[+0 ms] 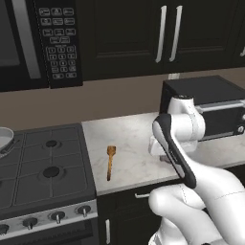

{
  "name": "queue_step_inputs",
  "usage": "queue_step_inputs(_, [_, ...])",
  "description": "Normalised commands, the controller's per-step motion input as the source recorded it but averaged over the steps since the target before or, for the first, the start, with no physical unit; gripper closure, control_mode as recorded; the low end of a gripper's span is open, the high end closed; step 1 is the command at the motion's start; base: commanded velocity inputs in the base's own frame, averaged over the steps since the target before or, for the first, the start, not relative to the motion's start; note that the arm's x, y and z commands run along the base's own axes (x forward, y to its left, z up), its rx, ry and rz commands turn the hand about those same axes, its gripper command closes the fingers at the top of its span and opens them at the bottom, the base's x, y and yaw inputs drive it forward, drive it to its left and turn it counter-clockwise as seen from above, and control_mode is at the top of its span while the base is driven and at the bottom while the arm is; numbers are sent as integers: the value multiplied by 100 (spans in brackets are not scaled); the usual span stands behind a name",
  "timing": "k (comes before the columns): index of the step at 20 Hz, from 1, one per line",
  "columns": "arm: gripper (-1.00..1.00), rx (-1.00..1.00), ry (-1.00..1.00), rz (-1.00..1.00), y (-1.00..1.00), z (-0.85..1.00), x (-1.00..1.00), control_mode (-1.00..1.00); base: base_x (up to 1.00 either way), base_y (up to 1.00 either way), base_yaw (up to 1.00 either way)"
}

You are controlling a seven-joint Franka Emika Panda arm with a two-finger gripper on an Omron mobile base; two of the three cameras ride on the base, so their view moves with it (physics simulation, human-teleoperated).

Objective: Put the bell pepper and eggplant in the pot. Retrieve the spatula and lightly stir the vegetables in the pot.

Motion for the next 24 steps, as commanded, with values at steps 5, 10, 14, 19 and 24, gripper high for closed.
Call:
queue_step_inputs(5, [100, 0, -1, 0, 0, 0, -9, 100, -69, 40, -3])
queue_step_inputs(10, [100, 0, 0, 0, 0, 0, 0, 100, -56, 100, -9])
queue_step_inputs(14, [100, 0, 0, 0, 0, 0, 0, 100, -23, 100, -1])
queue_step_inputs(19, [100, 0, 0, 0, 0, 0, 0, 100, 9, 97, 6])
queue_step_inputs(24, [100, 0, 0, 0, 0, 0, 0, 100, 32, 53, 21])
